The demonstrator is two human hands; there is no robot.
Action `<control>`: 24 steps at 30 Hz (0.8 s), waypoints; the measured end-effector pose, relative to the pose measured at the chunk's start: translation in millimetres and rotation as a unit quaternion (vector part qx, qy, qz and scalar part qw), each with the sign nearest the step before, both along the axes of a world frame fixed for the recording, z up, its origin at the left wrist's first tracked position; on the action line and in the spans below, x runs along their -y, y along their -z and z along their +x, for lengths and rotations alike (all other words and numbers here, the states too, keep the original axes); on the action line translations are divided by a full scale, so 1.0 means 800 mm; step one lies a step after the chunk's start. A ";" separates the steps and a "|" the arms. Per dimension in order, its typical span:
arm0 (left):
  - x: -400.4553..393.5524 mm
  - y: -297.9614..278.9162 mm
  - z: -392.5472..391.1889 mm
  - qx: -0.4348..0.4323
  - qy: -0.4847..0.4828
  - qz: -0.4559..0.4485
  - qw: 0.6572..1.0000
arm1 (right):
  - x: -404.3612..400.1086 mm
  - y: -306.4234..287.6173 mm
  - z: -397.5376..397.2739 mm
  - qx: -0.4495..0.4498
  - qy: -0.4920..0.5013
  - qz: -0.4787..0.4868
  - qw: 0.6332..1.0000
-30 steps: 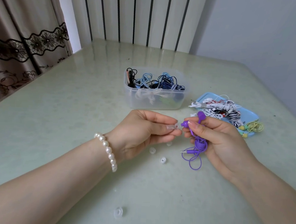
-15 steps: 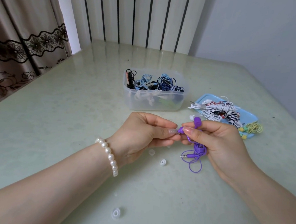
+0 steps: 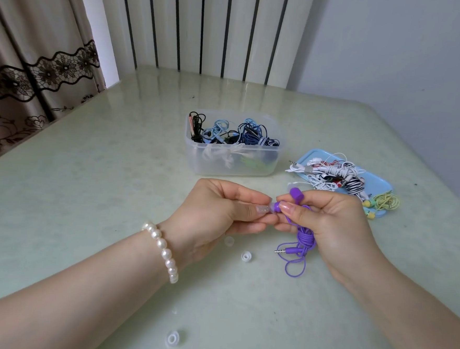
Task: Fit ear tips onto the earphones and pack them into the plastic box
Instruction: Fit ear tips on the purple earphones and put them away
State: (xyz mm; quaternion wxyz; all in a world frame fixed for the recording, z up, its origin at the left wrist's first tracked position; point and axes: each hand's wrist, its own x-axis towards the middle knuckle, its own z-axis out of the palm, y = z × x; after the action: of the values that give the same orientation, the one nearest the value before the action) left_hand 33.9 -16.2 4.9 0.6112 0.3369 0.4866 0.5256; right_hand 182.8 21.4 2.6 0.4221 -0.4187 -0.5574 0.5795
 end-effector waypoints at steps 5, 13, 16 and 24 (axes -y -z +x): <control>0.001 -0.002 0.002 0.005 -0.001 0.005 1.000 | 0.003 0.000 -0.003 -0.021 0.020 0.018 0.999; 0.006 -0.004 0.009 0.059 -0.024 0.020 0.998 | 0.008 -0.003 -0.006 -0.048 0.064 0.073 0.994; 0.008 -0.006 0.012 0.077 -0.023 0.019 0.997 | 0.008 -0.003 -0.006 -0.041 0.072 0.099 0.992; 0.009 -0.011 0.008 0.116 -0.017 -0.010 0.993 | 0.009 -0.003 -0.006 0.031 0.076 0.145 0.986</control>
State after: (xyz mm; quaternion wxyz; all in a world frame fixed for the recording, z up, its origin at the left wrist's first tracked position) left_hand 40.3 -23.3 13.5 0.6577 0.2592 0.4229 0.5670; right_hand 178.3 14.2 4.7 0.5037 -0.4119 -0.6149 0.4456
